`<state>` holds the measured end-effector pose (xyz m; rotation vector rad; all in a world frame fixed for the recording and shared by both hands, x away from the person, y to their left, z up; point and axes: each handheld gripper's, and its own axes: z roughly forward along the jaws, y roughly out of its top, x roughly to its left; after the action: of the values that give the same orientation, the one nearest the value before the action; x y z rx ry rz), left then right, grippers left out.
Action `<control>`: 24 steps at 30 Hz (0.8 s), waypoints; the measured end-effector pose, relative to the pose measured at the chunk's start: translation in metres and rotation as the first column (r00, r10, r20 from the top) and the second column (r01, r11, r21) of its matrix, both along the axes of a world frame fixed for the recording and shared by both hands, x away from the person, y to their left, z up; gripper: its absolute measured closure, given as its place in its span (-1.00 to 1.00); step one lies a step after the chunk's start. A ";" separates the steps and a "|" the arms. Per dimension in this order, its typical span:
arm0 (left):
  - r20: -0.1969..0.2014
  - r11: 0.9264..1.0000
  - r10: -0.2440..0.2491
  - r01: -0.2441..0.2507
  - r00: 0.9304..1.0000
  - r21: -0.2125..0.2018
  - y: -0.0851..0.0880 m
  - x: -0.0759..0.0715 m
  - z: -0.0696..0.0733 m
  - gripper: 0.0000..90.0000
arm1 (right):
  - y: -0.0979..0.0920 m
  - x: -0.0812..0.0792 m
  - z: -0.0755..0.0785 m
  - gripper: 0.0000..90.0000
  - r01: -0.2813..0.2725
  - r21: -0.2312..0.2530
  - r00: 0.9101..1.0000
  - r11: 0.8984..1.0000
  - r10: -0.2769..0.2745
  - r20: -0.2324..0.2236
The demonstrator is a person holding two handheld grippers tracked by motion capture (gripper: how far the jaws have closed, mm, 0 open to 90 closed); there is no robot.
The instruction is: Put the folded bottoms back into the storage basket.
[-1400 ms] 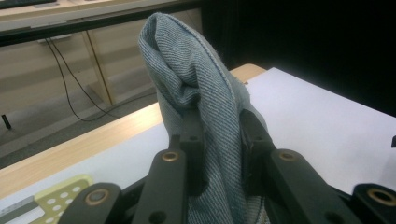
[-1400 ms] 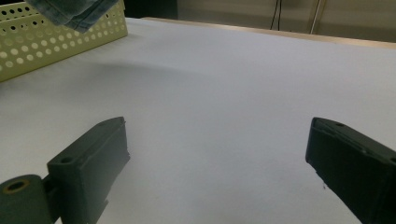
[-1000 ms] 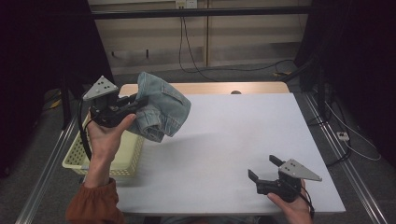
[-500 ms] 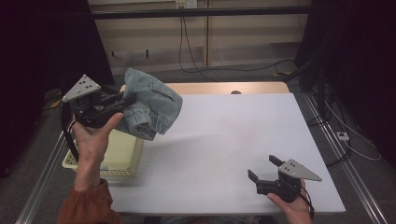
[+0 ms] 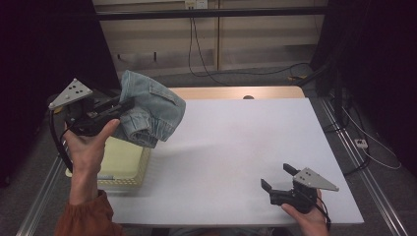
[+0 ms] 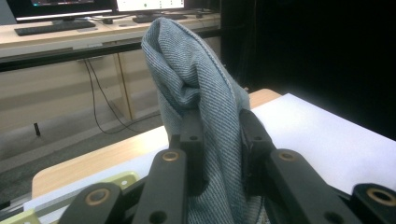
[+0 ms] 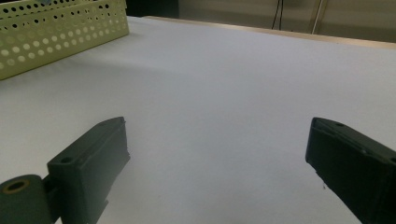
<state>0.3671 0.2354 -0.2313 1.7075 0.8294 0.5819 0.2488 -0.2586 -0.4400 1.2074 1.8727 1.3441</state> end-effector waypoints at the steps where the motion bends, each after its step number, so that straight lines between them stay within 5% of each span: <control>1: 0.000 1.000 0.004 -0.004 1.000 0.000 0.001 0.000 0.001 0.68 | 0.000 0.000 0.000 -0.87 0.000 0.000 1.000 1.000 0.000 0.000; 14: -0.014 0.999 0.050 -0.050 0.999 -0.002 0.024 -0.008 -0.001 0.68 | 0.001 0.001 0.000 -0.87 -0.002 -0.004 1.000 1.000 0.002 -0.001; 24: -0.053 0.994 0.105 -0.106 0.993 -0.012 0.042 -0.001 -0.011 0.68 | 0.001 0.000 0.000 -0.87 -0.006 0.002 1.000 1.000 0.006 -0.001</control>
<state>0.3660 0.2773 -0.2421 1.6792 0.9635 0.6033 0.2487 -0.2577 -0.4400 1.2051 1.8773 1.3494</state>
